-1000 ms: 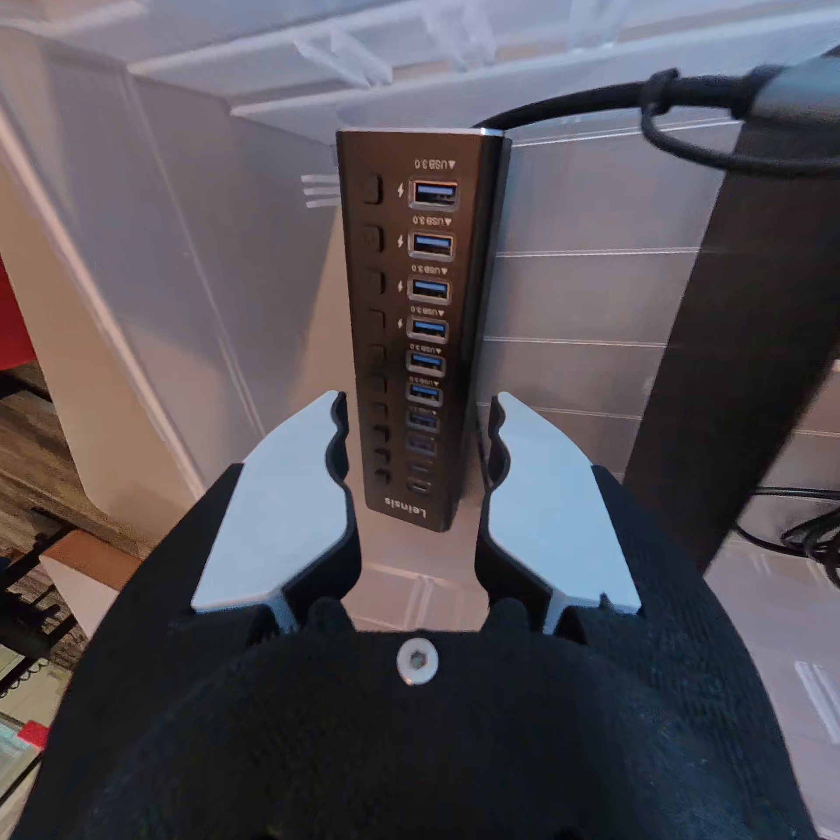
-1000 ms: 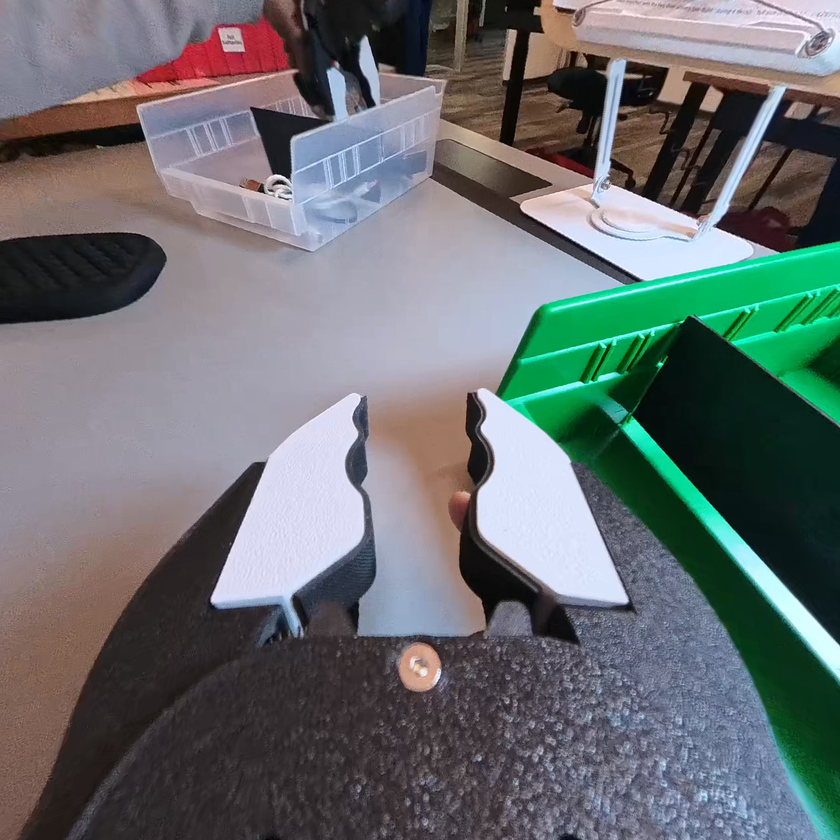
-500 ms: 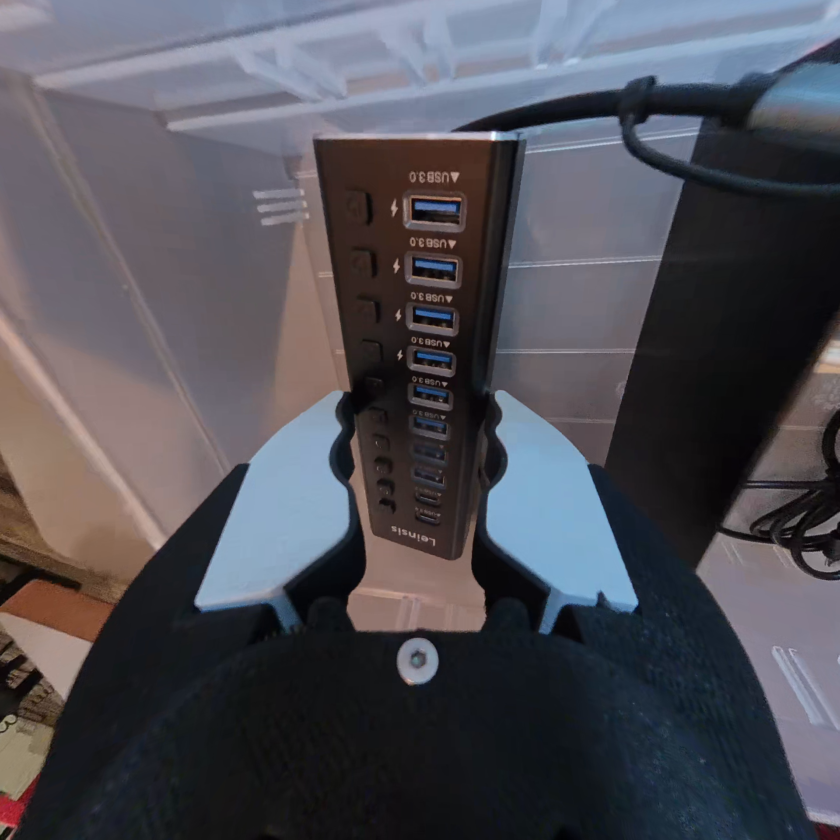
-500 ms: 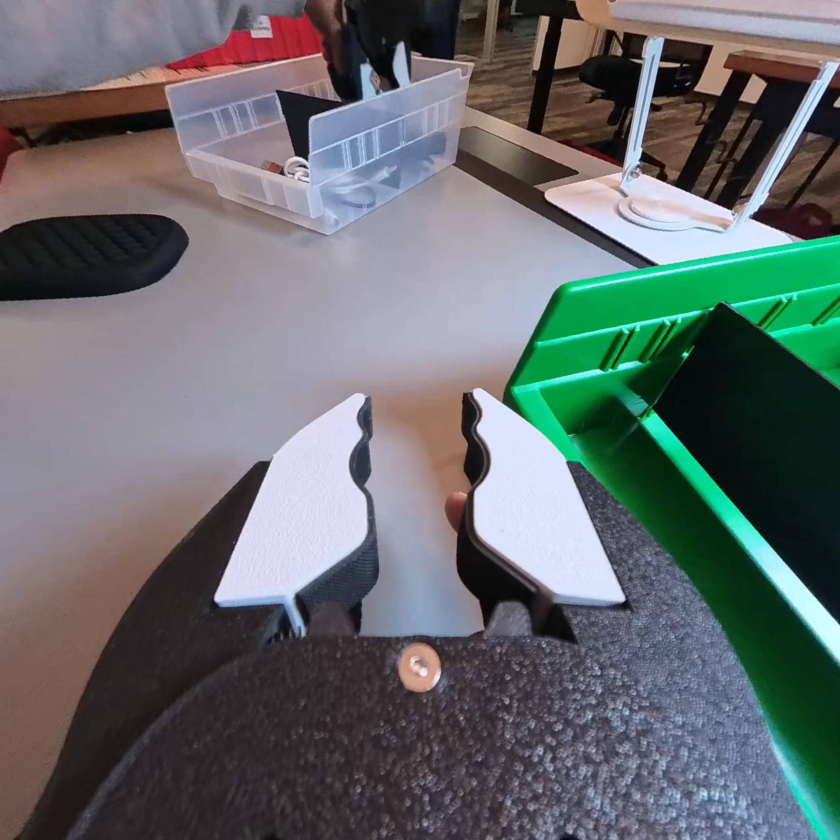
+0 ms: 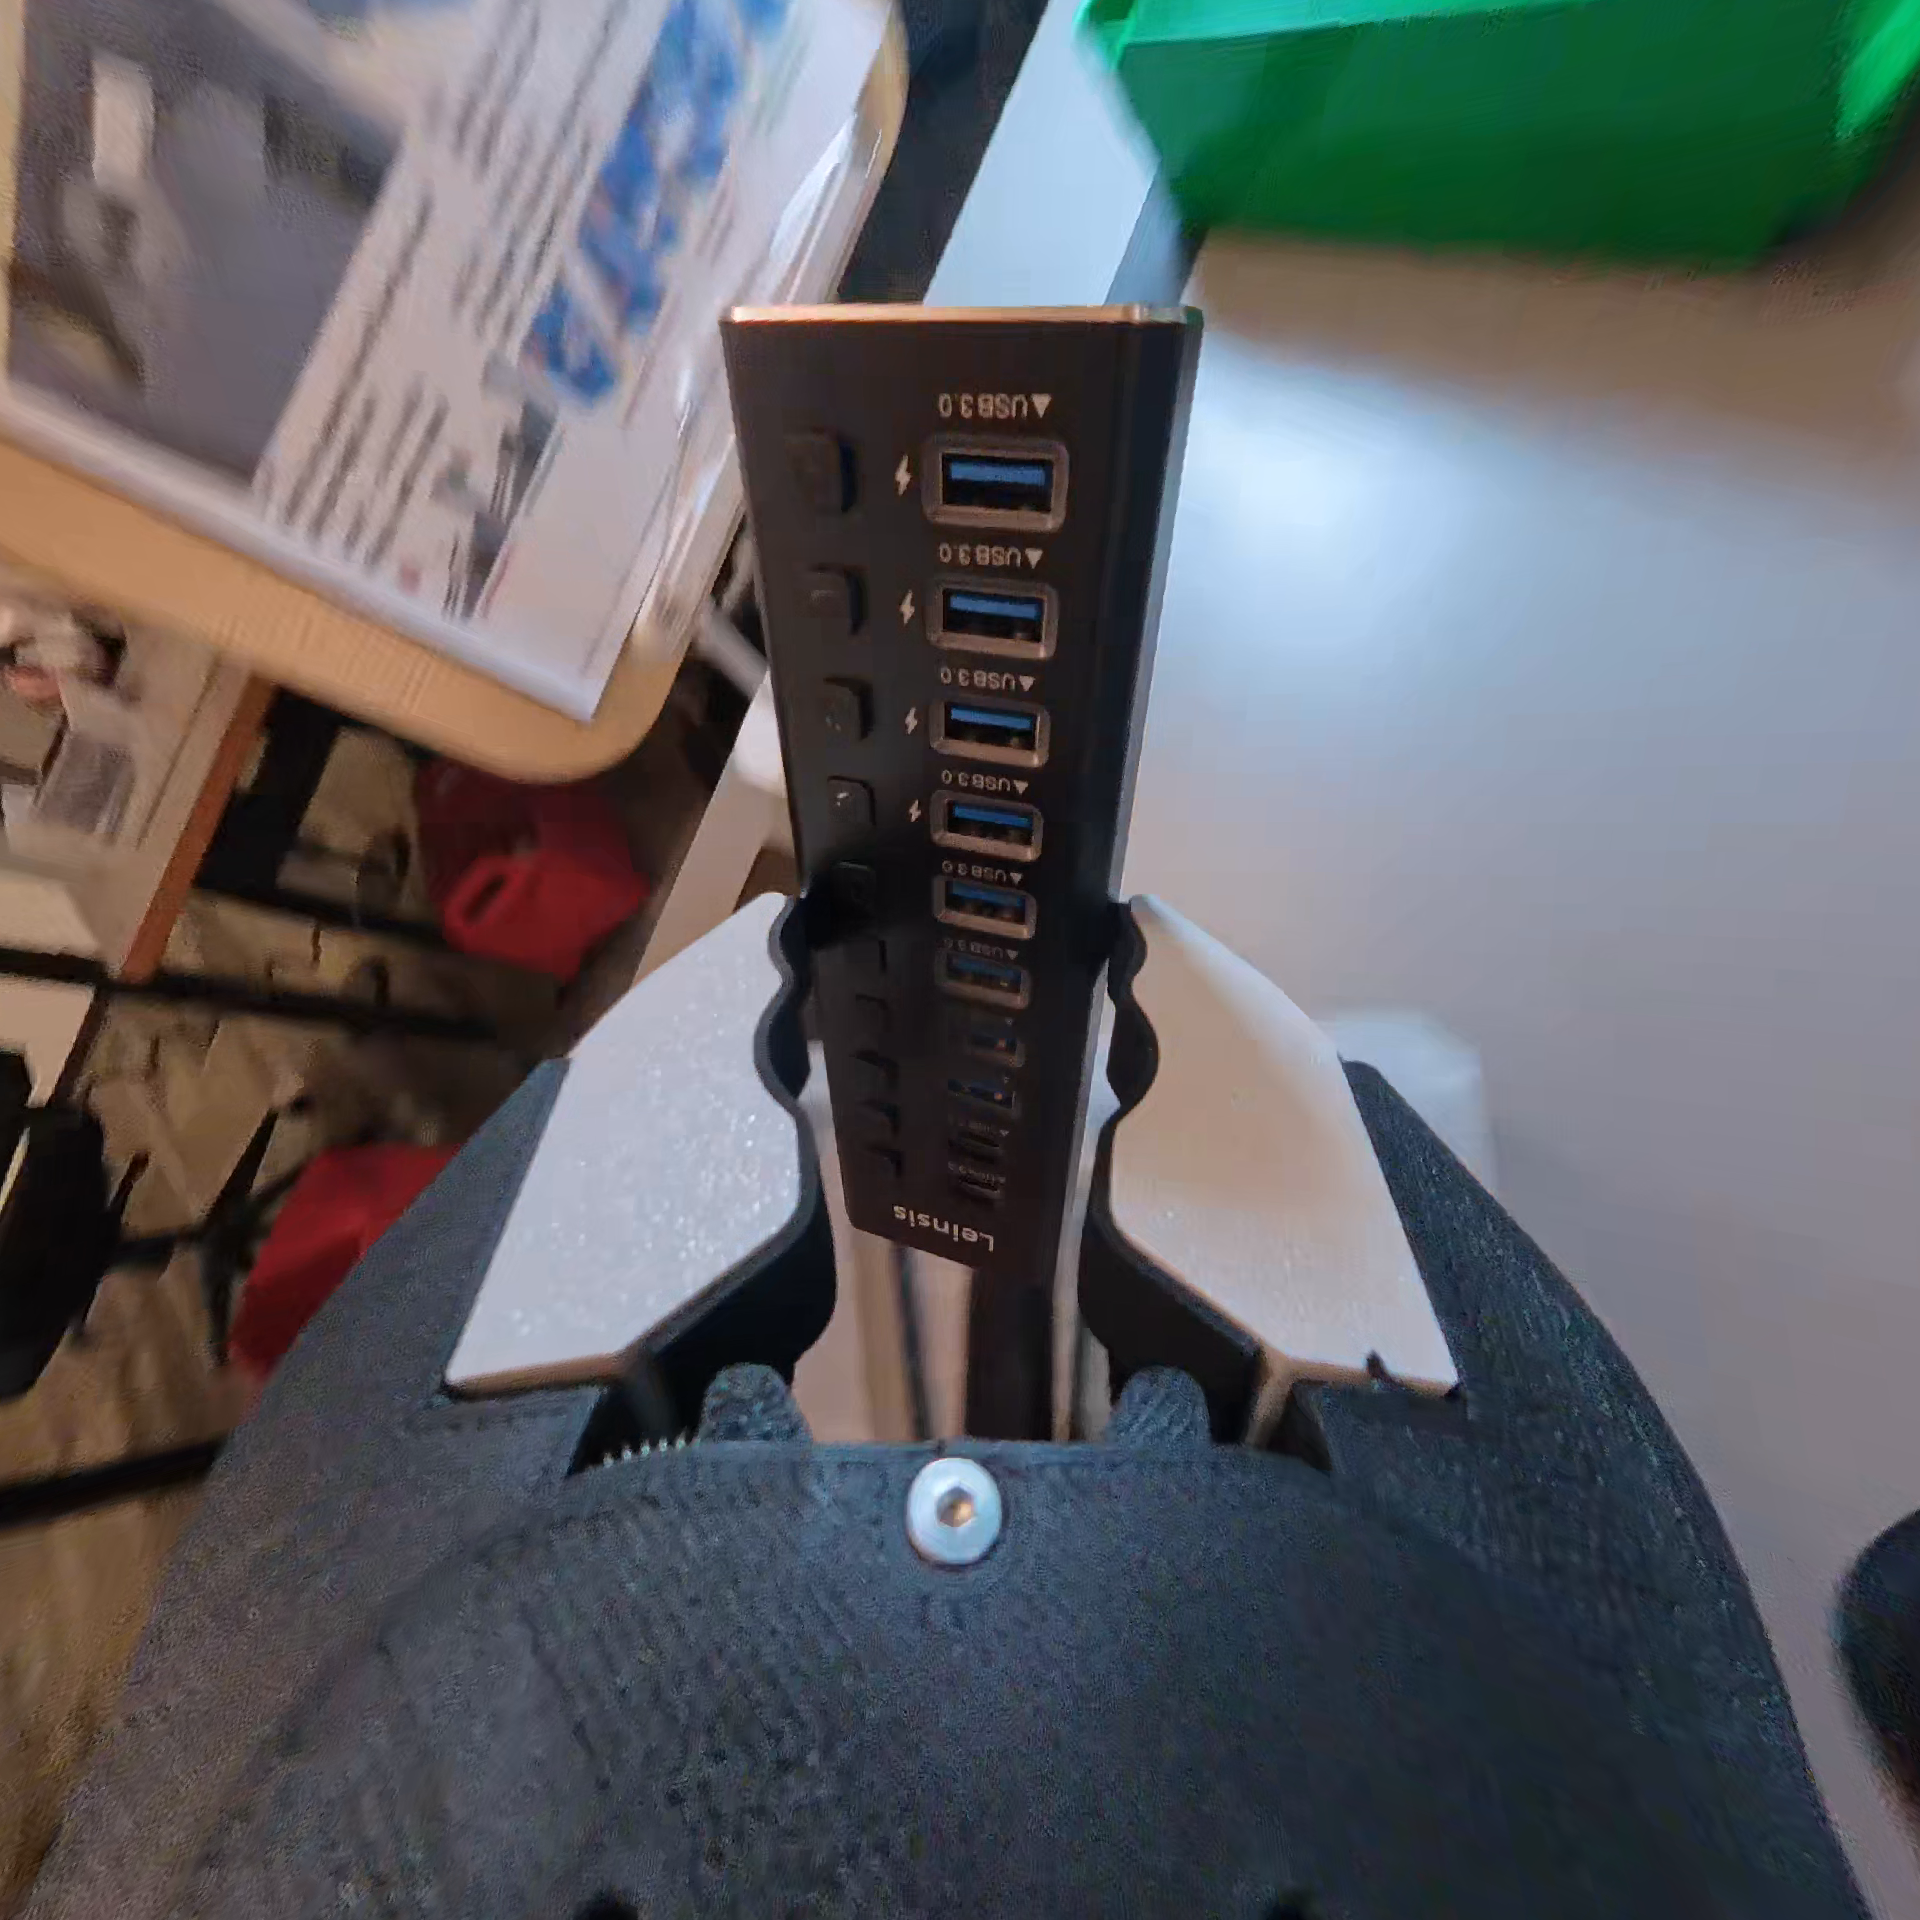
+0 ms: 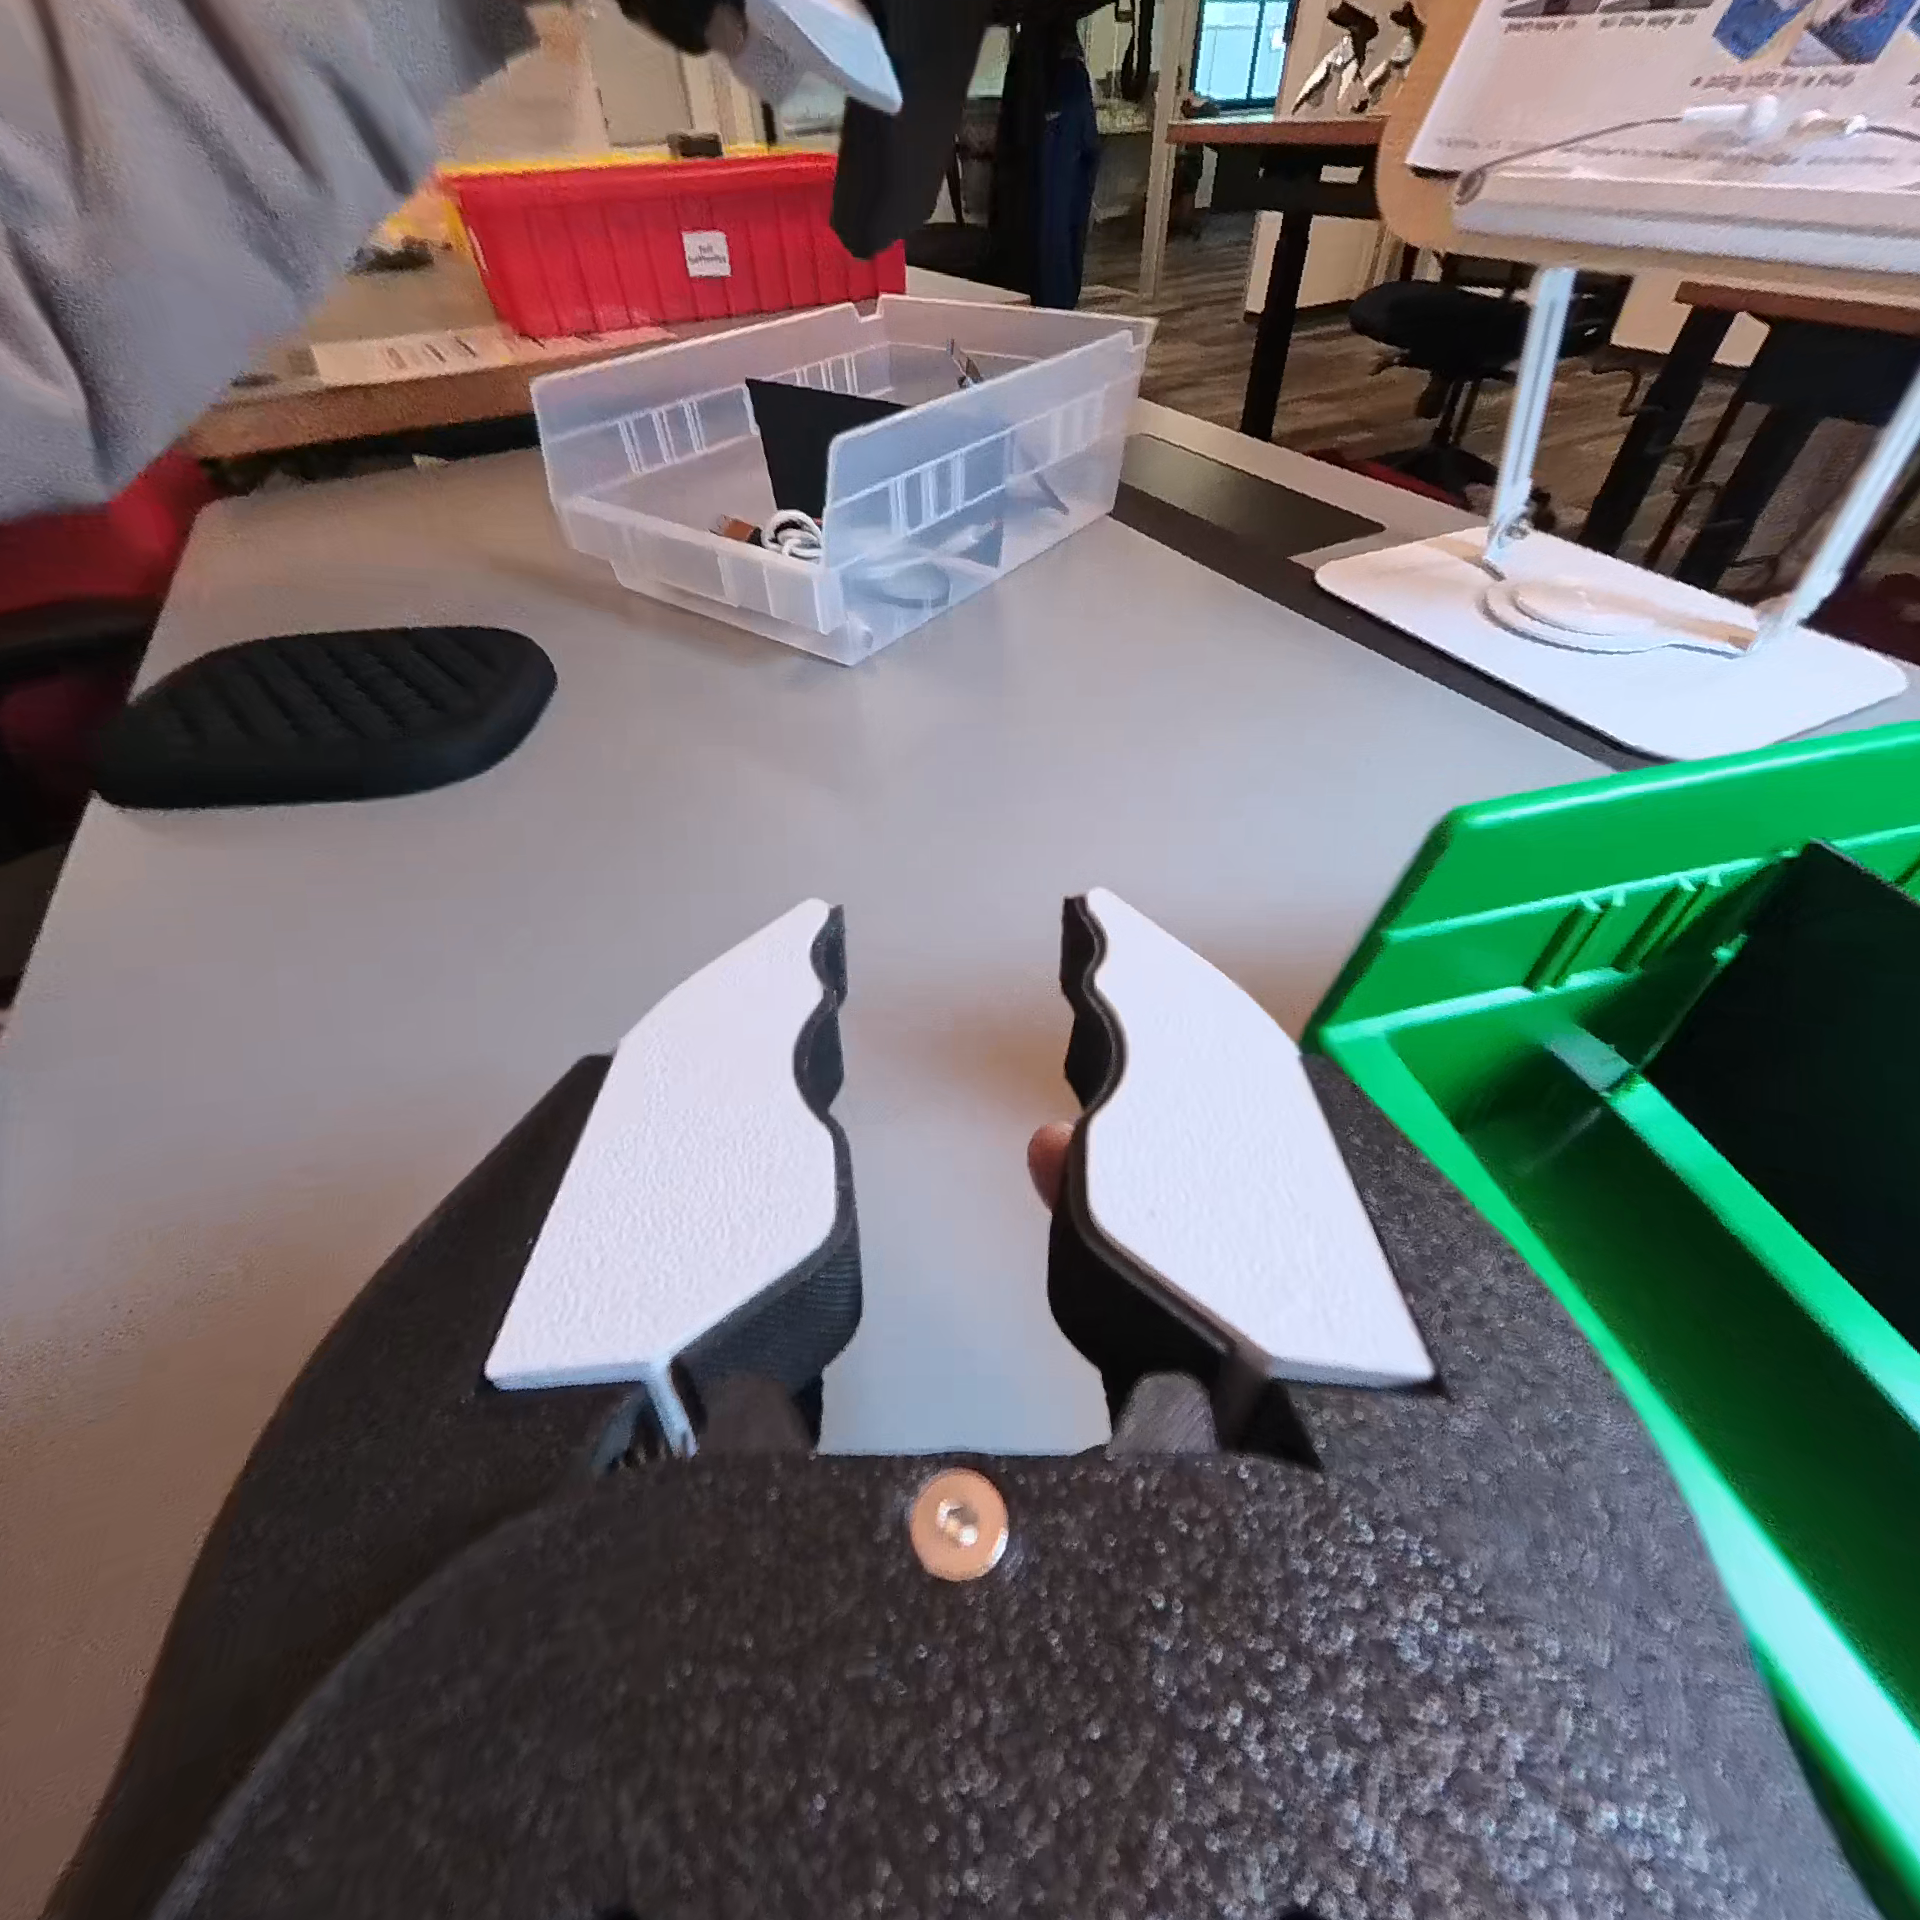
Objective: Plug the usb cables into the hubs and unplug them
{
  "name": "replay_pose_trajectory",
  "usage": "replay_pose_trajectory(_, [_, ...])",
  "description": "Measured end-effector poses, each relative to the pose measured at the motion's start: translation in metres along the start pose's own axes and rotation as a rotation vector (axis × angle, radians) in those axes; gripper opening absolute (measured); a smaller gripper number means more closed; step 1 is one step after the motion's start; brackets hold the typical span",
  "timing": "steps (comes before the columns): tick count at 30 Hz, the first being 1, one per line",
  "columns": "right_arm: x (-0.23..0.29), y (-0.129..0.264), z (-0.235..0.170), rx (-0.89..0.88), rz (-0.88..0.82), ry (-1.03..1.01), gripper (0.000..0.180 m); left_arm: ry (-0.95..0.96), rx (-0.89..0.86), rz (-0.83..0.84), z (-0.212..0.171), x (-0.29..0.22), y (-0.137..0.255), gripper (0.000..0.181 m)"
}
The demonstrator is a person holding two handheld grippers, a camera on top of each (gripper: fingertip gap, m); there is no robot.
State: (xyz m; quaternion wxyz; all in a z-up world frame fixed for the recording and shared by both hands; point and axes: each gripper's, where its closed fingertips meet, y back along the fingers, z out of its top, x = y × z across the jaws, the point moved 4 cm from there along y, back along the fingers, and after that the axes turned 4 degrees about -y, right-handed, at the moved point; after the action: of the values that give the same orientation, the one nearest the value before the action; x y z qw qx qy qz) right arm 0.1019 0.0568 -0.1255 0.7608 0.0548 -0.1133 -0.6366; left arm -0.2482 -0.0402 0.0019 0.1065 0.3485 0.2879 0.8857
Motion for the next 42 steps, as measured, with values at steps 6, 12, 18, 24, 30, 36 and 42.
replay_pose_trajectory(6, [0.048,-0.034,0.035,-0.118,0.062,-0.114,0.063,0.005,-0.246,-0.015,0.084,-0.132,-0.019,0.056])
replay_pose_trajectory(12, [0.056,-0.063,0.06,-0.203,-0.044,-0.207,0.063,0.002,-0.176,0.018,0.102,-0.209,-0.066,0.056])
replay_pose_trajectory(18, [0.033,-0.068,0.045,-0.203,-0.042,-0.365,0.034,-0.049,-0.157,0.128,0.093,-0.218,-0.075,0.056])
replay_pose_trajectory(24, [0.026,-0.055,0.045,-0.211,0.27,-0.5,0.028,0.197,-0.372,-0.24,0.088,-0.227,-0.064,0.077])
replay_pose_trajectory(30, [0.042,-0.037,0.056,-0.228,0.464,-0.427,0.028,0.476,-0.575,-0.769,0.088,-0.248,-0.052,0.076])
replay_pose_trajectory(36, [0.051,-0.034,0.069,-0.326,0.508,-0.45,0.028,0.51,-0.651,-0.855,0.12,-0.286,-0.059,0.041])
replay_pose_trajectory(42, [0.03,-0.025,0.069,-0.356,0.352,-0.416,0.035,0.644,-0.66,-0.761,0.11,-0.262,-0.063,0.029])
